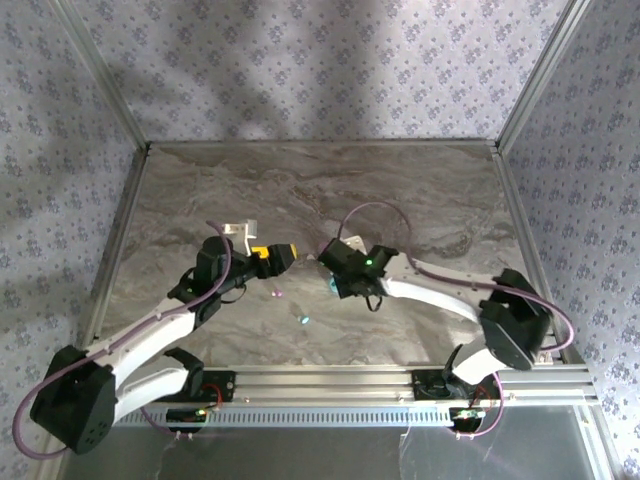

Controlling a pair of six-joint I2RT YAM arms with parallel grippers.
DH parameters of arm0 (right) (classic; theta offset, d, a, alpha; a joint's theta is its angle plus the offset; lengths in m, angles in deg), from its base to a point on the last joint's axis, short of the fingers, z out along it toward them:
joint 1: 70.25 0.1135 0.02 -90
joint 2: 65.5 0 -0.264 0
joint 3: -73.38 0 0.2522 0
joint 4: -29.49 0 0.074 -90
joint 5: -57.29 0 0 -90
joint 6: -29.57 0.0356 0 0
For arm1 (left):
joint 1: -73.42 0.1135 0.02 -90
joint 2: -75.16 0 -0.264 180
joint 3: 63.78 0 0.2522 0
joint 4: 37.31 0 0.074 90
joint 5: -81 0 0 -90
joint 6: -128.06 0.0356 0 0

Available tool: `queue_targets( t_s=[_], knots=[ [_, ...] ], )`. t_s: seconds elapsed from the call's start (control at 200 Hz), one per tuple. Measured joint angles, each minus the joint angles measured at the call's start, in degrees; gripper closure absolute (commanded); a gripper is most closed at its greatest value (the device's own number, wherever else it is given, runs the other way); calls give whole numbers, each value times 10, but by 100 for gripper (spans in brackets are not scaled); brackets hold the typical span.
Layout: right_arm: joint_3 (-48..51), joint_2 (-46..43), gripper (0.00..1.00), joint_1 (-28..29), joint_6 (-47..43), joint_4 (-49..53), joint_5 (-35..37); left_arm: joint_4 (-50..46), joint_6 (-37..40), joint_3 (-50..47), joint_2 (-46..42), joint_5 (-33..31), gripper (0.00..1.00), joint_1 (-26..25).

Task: Insert the wireless bluetooth earbuds into the charging case

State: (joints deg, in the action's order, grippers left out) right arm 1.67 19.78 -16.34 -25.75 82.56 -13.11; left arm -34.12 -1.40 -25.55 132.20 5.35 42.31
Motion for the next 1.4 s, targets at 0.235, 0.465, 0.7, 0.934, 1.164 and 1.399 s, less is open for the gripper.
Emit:
queue_targets(
  t_s=[0.235, 0.465, 0.7, 0.934, 1.164, 1.399],
  knots=[
    [142, -116, 20, -63, 5, -116, -72, 4, 27, -33, -80, -49, 0, -45],
    [223, -170, 17, -88, 5, -184, -110, 13, 50, -33, -41, -79, 0, -60],
    [245, -173, 11, -71, -2, -224, -103, 14, 50, -14, 80, -77, 0, -60],
    [245, -133, 0, -27, -22, -252, -57, 45, 40, 14, 158, -50, 0, -60],
    [240, -71, 0, 15, -37, -275, -13, 73, 10, 14, 184, -13, 0, -26],
    [212, -26, 0, 34, -50, -289, 22, 98, -22, 13, 190, 24, 0, 20]
  ],
)
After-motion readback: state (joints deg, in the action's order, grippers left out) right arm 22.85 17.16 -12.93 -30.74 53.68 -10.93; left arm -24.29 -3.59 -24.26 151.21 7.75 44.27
